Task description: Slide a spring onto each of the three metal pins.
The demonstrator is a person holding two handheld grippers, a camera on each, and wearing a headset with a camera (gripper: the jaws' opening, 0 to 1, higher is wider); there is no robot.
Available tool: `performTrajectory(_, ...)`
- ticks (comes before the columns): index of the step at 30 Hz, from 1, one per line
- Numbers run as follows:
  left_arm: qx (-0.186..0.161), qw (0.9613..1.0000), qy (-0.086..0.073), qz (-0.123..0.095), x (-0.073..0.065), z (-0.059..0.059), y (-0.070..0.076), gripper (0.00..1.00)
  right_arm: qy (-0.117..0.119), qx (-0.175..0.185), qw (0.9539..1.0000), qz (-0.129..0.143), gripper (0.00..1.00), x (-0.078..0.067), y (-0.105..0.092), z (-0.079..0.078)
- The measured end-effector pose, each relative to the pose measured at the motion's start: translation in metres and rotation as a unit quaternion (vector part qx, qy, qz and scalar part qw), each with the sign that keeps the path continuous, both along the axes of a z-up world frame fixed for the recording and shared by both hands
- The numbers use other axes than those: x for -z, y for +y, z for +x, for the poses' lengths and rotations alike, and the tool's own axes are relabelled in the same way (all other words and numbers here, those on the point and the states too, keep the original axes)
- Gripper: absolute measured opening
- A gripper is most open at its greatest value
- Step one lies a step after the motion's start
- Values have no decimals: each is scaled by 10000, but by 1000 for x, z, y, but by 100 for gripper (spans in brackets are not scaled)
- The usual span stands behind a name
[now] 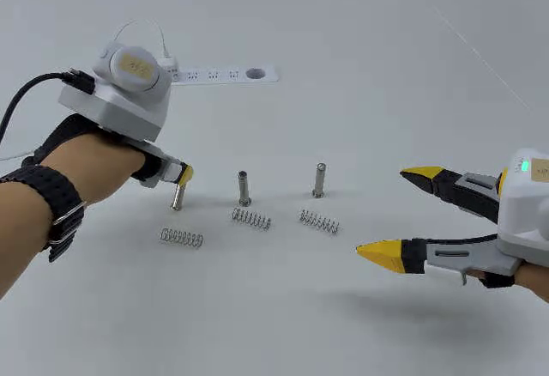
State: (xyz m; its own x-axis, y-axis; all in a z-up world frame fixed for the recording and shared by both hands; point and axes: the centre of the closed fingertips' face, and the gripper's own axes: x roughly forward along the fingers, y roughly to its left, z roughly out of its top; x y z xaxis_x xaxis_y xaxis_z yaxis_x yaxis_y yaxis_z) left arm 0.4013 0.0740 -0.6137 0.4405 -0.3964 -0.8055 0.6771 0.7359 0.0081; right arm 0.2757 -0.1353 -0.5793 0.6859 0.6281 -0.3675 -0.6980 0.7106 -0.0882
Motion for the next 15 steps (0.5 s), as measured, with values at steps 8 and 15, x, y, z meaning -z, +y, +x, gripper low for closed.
performTrajectory(8, -91, 9999, -33, -96, -2, -4, 8, 7, 1, -28, 10000, -10, 75, 0, 2, -1)
performTrajectory(15, -170, 9997, -75, -186, -3, -6, 14, 7, 10, -68, 10000, -32, 75, 0, 4, -2)
